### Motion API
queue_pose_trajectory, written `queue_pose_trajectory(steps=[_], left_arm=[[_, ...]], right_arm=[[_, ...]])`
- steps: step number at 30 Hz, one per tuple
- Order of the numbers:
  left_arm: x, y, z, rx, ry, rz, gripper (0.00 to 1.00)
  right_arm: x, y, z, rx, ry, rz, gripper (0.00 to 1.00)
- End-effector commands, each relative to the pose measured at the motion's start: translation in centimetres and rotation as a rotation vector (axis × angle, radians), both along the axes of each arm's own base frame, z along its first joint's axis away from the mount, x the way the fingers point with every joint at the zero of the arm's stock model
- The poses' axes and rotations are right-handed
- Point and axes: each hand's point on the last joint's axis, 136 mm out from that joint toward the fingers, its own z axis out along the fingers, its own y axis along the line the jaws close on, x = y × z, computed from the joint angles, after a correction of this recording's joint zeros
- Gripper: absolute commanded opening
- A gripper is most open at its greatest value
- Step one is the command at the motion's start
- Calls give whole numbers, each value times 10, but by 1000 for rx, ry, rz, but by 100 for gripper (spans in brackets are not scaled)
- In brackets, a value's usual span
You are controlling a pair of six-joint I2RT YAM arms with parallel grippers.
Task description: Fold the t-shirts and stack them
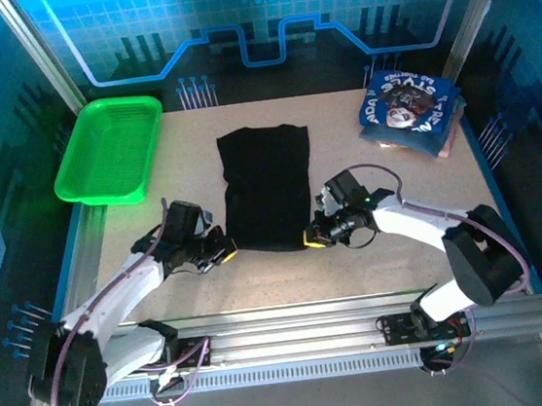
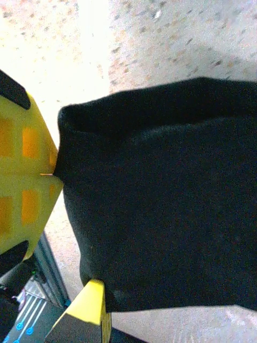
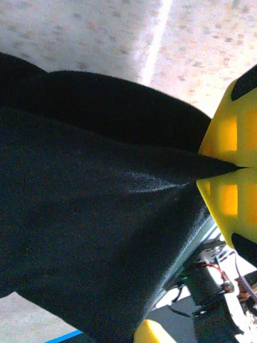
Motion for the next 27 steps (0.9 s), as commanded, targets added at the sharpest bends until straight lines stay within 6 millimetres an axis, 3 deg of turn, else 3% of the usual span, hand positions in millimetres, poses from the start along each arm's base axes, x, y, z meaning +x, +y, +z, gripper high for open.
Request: queue_pose_trajectory(steps=[1,7,14,19,27], left_arm=[[-27,4,-3,27,61,23,0],[-54,-2,12,10,54,24,0],[-62,-4,48,-38,2,36,0],[-42,-14,81,-40,-55,15,0],[29,-19,120,-98,-104,47,0]], right_arm=[[-34,-7,-1,-43,53,14,0],[-67,-12,7,-52,65,16,0],[-72,-15,43,-26,10,-1,0],[-52,-12,74,-15,-41,10,0],[16,-18,111,36,-91,-24,0]])
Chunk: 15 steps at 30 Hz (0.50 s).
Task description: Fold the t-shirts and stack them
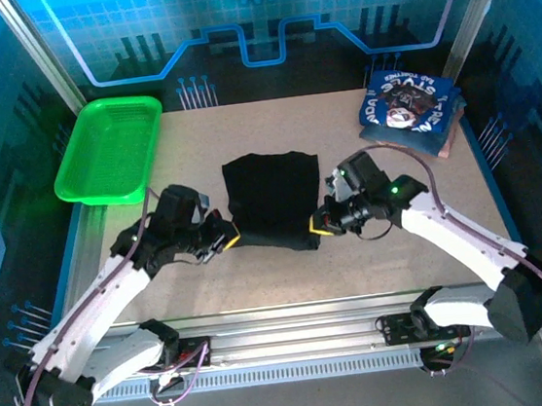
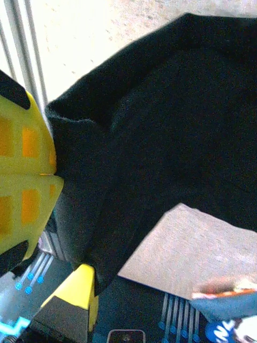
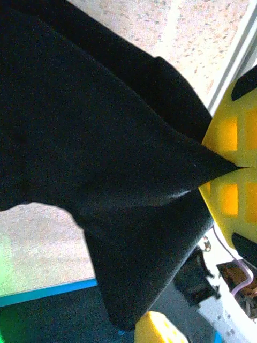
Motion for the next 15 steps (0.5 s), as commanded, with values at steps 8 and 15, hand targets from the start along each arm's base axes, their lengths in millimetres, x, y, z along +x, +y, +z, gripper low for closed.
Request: queue_pose_trajectory(steps=[8,15], left_arm=[[90,3,23,-78,-66,-15,0],[135,10,2,-83,-30,-21,0]], right_arm=[[88,-10,13,54,15,14,0],[130,-19,-10,53,77,-10,0]])
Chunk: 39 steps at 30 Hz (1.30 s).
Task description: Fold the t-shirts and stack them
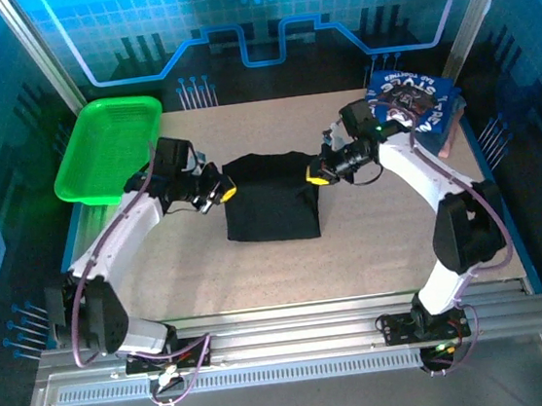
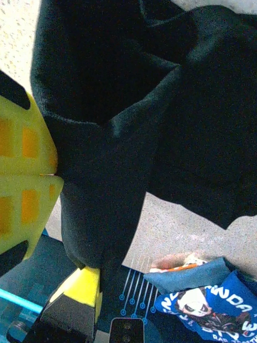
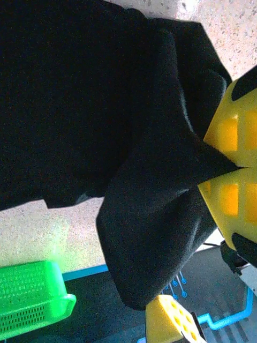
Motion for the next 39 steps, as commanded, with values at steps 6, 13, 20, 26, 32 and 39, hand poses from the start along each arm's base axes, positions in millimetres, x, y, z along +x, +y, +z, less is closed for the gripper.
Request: queue_pose_trajectory(steps=[6,13,20,26,32,39], left_arm=[[49,4,-23,-10,3,-44,0],[87,8,-52,-1,47,-55,0],[122,17,-76,10,78,-54,0],[165,7,-75,-73,19,-60,18],[210,1,4,-145,-138,-19,96],[177,19,166,-45,-492,-24,99]], right_arm=[[28,-11,-33,0,95,-1,0],[59,-15,-61,-18,143,-8,0],[93,-19,-84,-31,172,-26,0],[126,-25,-108,-42,203,-61,7],[184,-38,-54,28,52,-131,57],[167,-64,52,-139,-218,-120,71]])
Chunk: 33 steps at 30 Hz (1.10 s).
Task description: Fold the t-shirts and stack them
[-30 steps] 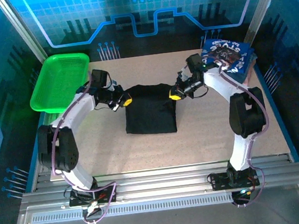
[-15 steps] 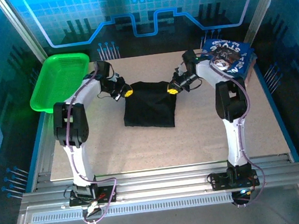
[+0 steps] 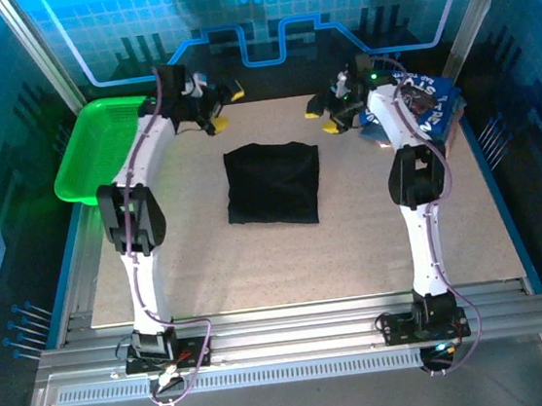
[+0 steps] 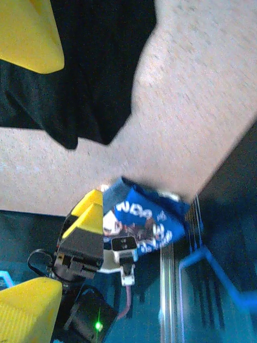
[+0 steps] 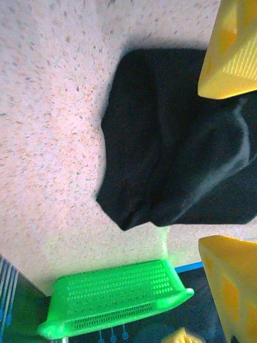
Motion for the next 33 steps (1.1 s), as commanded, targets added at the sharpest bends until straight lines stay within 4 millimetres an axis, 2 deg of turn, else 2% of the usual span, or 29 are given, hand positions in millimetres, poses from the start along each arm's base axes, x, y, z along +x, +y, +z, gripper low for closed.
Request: queue_pose_trajectory(steps=[1,2,5,6,7,9,12,14,20,26,29,33], left_arm=[[-48,17,105,58,-221,10,99],[-65,22,122,82,-276,17,99],[-118,36,154,149,-416,55,99],[-132,41,158,165,-448,70,99],[-148,46,158,181,-470,92,99],[-177,51,153,191,-502,106,99],[-217,57,127,205,-484,120,99],[-240,60,105,210,-445,119,99],[-299,64,41,232,-319,88,99],[-353,78,16,291,-284,108,99],[-372,84,10,315,-261,126,99],[-387,93,6,359,-232,150,99]], right_arm=[[-42,-12,65,-159,-115,44,73],[-57,-13,68,-221,-136,75,76],[-99,-8,63,-348,-187,173,83],[-111,-5,57,-366,-194,200,86],[-123,-3,48,-384,-192,224,92],[-141,2,29,-405,-184,269,97],[-156,5,-7,-427,-144,311,98],[-156,4,-29,-444,-120,317,98],[-135,23,-66,-442,-100,357,99],[-108,43,-99,-453,-51,383,99],[-95,53,-115,-484,-23,403,98],[-87,52,-142,-568,60,423,92]])
